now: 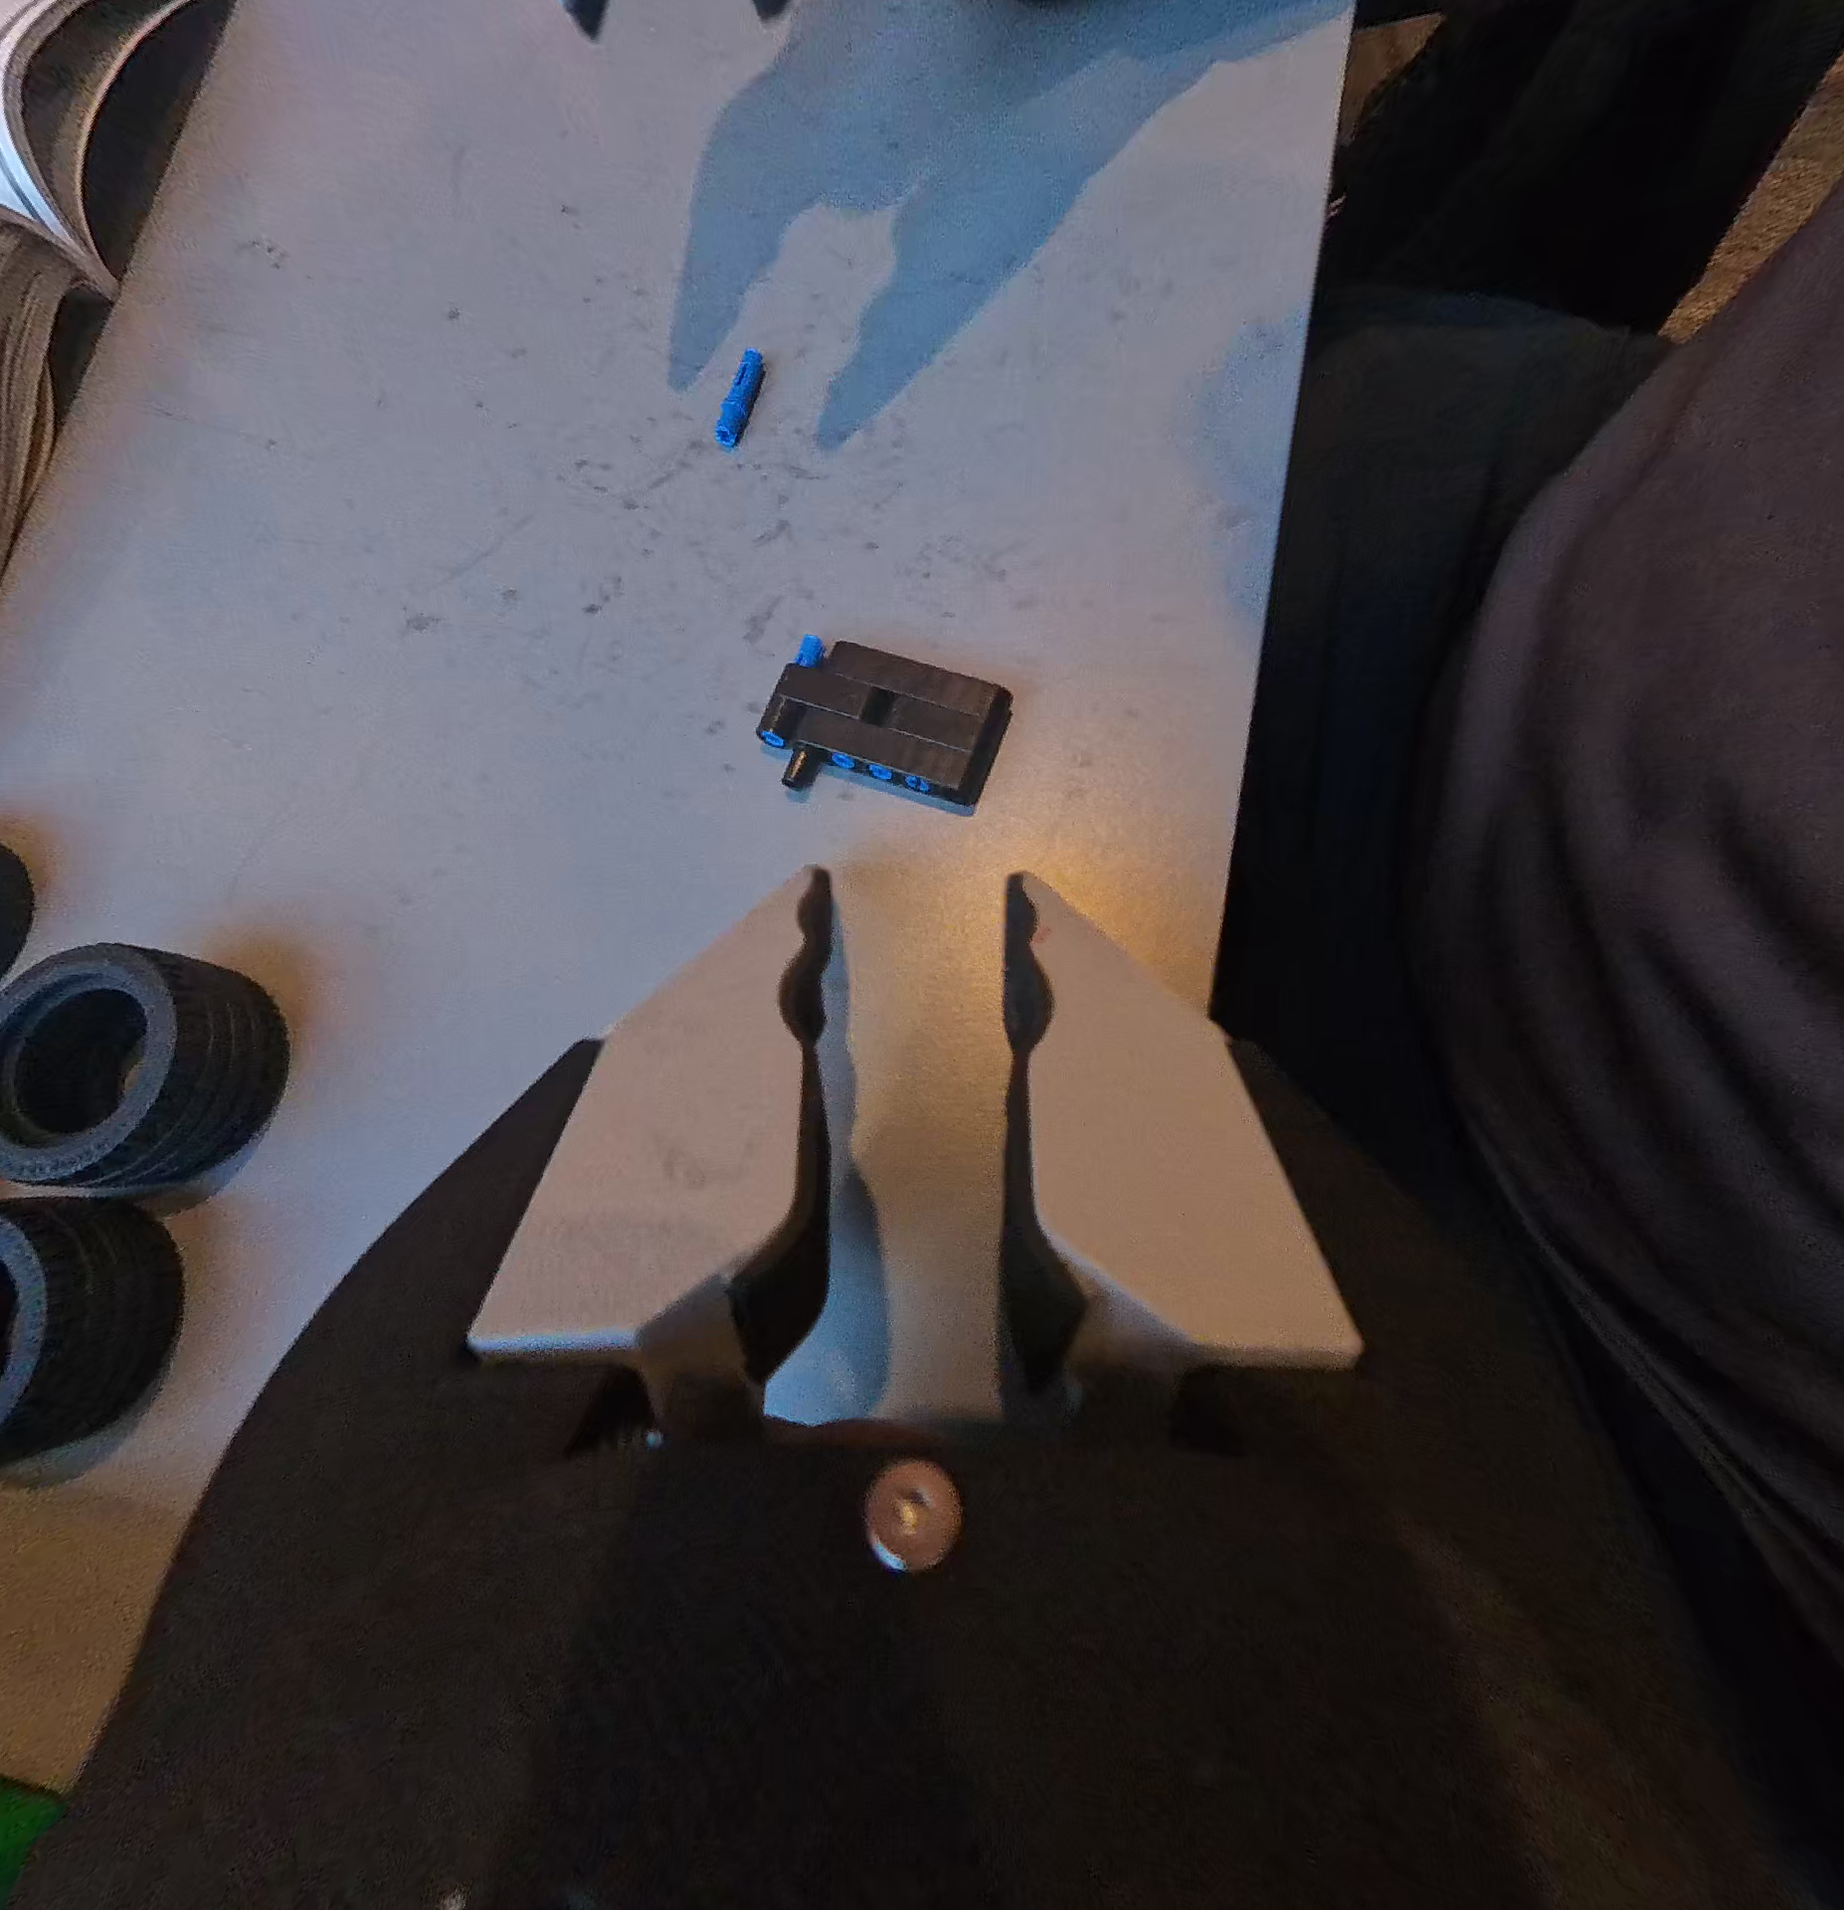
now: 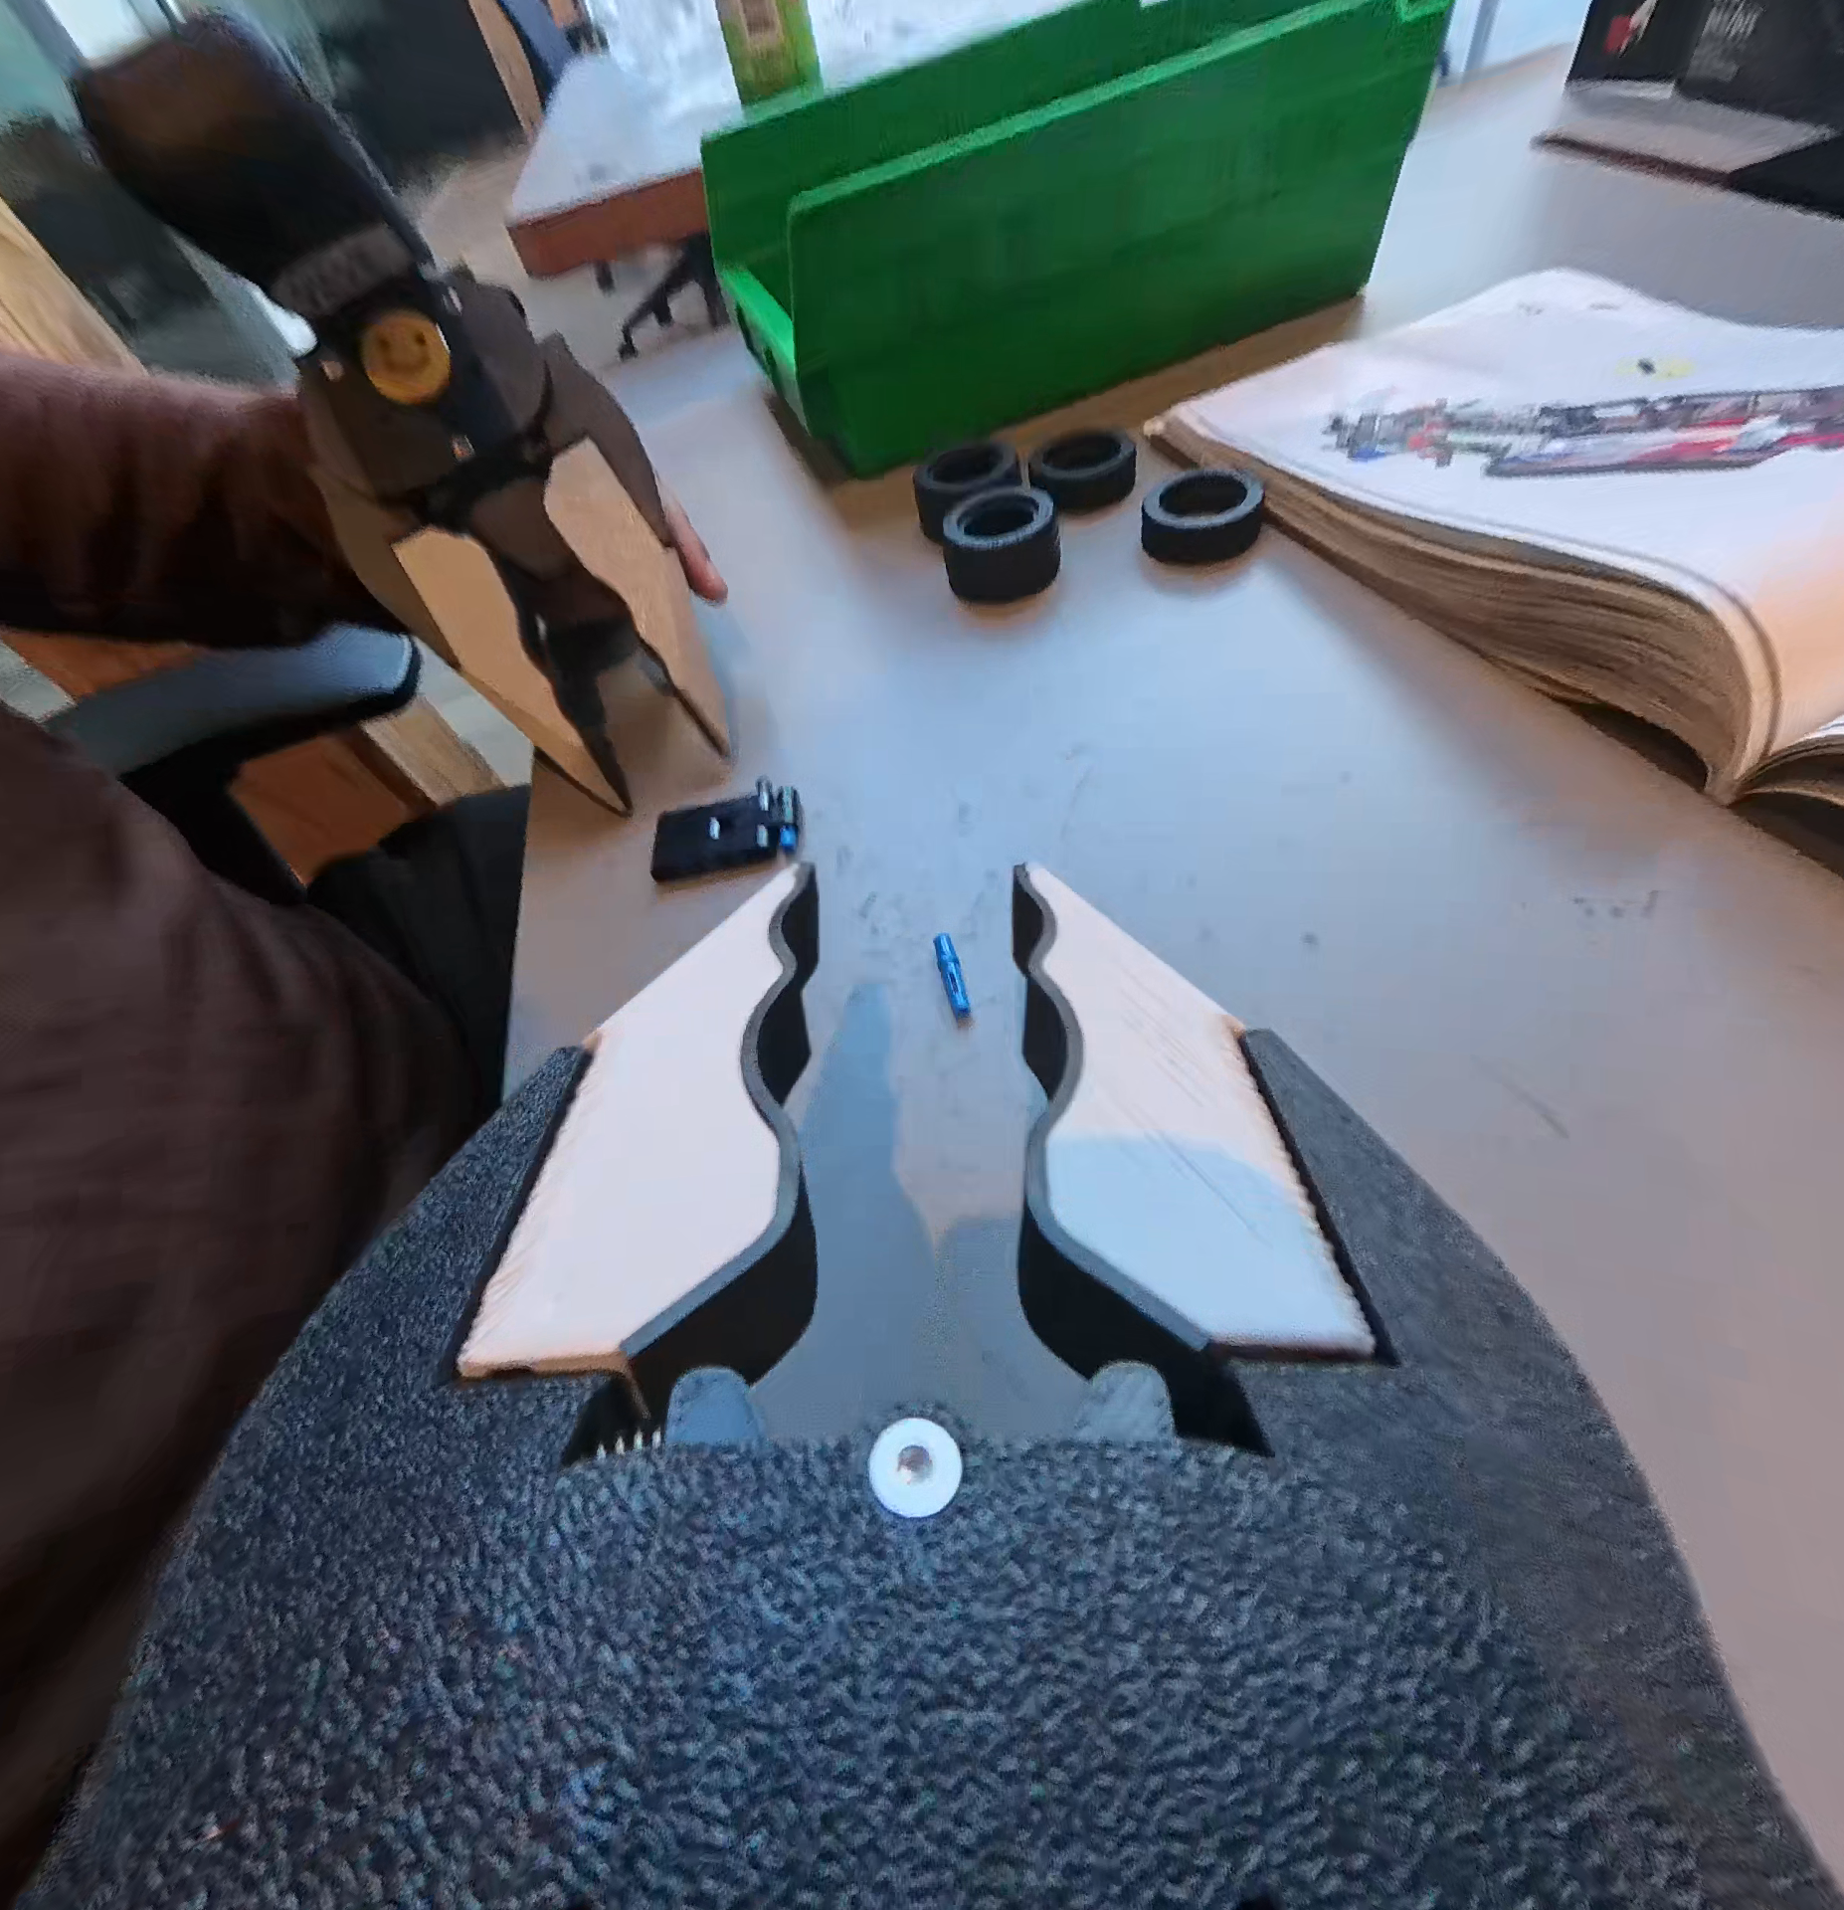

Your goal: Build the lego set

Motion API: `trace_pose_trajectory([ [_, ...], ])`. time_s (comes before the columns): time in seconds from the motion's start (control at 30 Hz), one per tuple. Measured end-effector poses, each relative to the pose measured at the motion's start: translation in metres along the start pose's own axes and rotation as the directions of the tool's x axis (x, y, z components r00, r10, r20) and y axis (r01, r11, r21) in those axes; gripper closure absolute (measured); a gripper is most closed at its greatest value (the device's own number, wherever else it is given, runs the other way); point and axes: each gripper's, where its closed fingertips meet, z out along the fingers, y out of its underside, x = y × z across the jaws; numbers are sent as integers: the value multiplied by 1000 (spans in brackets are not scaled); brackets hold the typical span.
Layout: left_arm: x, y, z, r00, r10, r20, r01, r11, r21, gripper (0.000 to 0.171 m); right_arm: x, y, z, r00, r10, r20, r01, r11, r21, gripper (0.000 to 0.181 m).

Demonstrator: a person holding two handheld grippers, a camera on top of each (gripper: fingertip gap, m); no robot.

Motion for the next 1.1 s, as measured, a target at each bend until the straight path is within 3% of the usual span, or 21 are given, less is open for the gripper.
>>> trace_pose_trajectory([
  [0.17,-9,-15,4,1000,-21,2,21,998,54,119,-2,22,11,1000,-18,23,21,987,-160,150],
  [0.27,-14,-12,17,999,19,-28,-19,1000,-9,112,1,31,17,1000,11,24,-6,973,-230,151],
  [0.47,-12,-19,27,984,11,-180,-16,1000,-26,118,3,43,23,997,62,36,-48,949,-311,154],
  [0.63,-11,-24,32,983,55,-176,-56,998,-2,125,0,36,20,999,-51,-5,48,965,-258,160],
  [0.8,-22,-30,28,986,168,20,-169,985,41,124,-17,26,28,999,-32,-17,28,980,-199,160],
  [0.93,-26,-74,8,944,193,268,-267,923,277,125,-49,11,43,984,129,119,-114,986,-125,149],
  [1.0,-23,-85,4,908,208,364,-328,893,309,125,-62,0,49,960,196,200,-182,980,-83,149],
  [1.1,-19,-90,2,867,234,441,-390,868,306,125,-70,-7,51,941,231,248,-225,973,-54,170],
])
